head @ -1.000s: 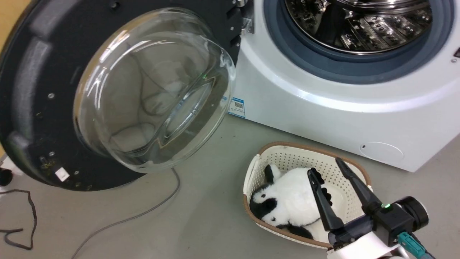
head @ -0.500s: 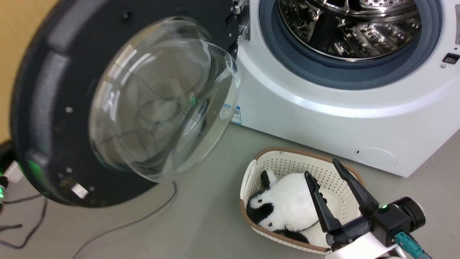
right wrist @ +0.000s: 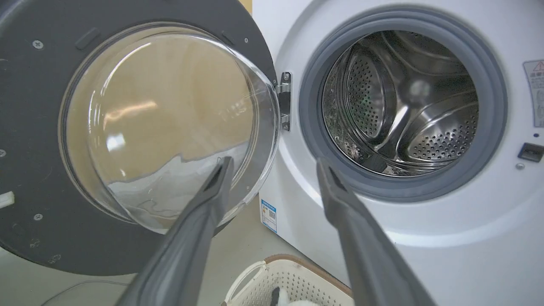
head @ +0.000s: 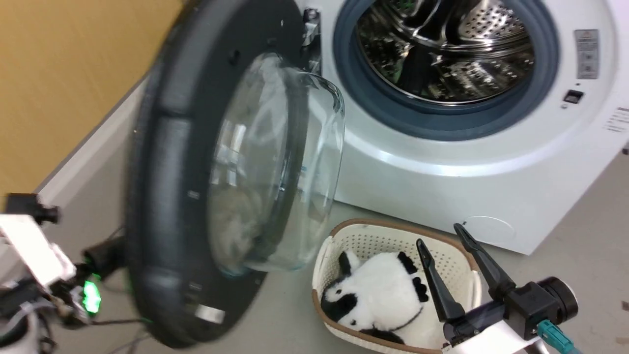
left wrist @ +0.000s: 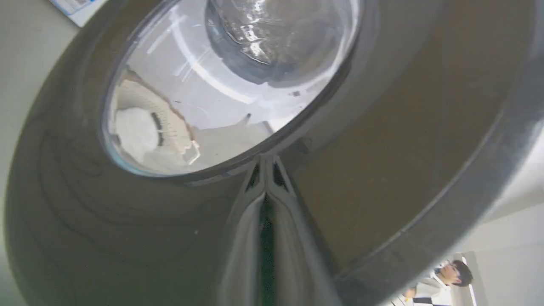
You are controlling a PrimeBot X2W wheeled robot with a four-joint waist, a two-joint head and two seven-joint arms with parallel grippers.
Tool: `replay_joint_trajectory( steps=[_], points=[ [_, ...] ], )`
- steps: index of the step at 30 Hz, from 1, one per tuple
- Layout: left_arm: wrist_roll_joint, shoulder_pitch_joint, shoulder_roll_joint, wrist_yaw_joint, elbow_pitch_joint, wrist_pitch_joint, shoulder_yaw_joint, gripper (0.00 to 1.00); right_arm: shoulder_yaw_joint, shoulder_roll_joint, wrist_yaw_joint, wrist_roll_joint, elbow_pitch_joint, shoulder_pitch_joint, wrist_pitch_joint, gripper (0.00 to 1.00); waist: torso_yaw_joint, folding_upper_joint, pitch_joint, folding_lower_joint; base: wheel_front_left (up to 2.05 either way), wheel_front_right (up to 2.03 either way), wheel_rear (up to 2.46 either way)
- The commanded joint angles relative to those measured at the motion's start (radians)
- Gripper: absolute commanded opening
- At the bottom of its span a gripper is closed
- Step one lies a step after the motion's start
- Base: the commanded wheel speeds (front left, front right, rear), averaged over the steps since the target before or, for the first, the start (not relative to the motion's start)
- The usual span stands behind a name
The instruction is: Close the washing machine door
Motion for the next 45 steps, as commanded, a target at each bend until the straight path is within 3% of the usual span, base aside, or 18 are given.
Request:
replay_joint_trajectory(
  steps=[1,5,10,19,31,37,45],
  points=[
    [-0.022,0.027,-0.034,0.013,-0.046,0.015,-0.013,0.0,-0.001,0.005,-0.001,0.007,0.003,0.01,-0.005,1.0,-0.018,-0.0001,-0.01,0.0,0.0,0.0,0.0],
    [-0.043,0.107,-0.107,0.054,-0.196,0.037,-0.05,0.0,-0.001,0.007,-0.001,0.007,0.006,0.013,-0.005,1.0,-0.063,-0.0001,-0.015,0.0,0.0,0.0,0.0],
    [-0.072,0.181,-0.184,0.08,-0.288,0.033,-0.095,0.0,-0.003,0.008,-0.001,0.006,0.006,0.01,-0.005,1.0,-0.144,-0.0001,-0.01,0.0,0.0,0.0,0.0],
    [-0.094,0.235,-0.223,0.026,-0.265,-0.082,-0.199,0.0,-0.023,0.009,-0.001,0.001,-0.003,-0.001,-0.005,1.0,-0.336,-0.0001,0.031,0.0,0.0,0.0,0.0],
    [-0.17,0.134,-0.226,-0.128,-0.047,-0.457,-0.357,0.0,-0.036,0.009,-0.001,0.027,-0.019,-0.021,-0.005,1.0,-0.581,-0.0001,0.107,0.0,0.0,0.0,0.0],
    [-0.137,0.008,-0.226,-0.158,0.055,-0.71,-0.4,0.0,-0.046,0.009,-0.001,0.044,-0.025,-0.022,-0.005,1.0,-0.655,-0.0001,0.135,0.0,0.0,0.0,0.0],
    [-0.072,-0.219,-0.226,-0.165,0.23,-1.01,-0.422,0.0,-0.034,0.009,-0.001,0.066,-0.029,-0.039,-0.005,1.0,-0.709,-0.0001,0.17,0.0,0.0,0.0,0.0]
  ],
)
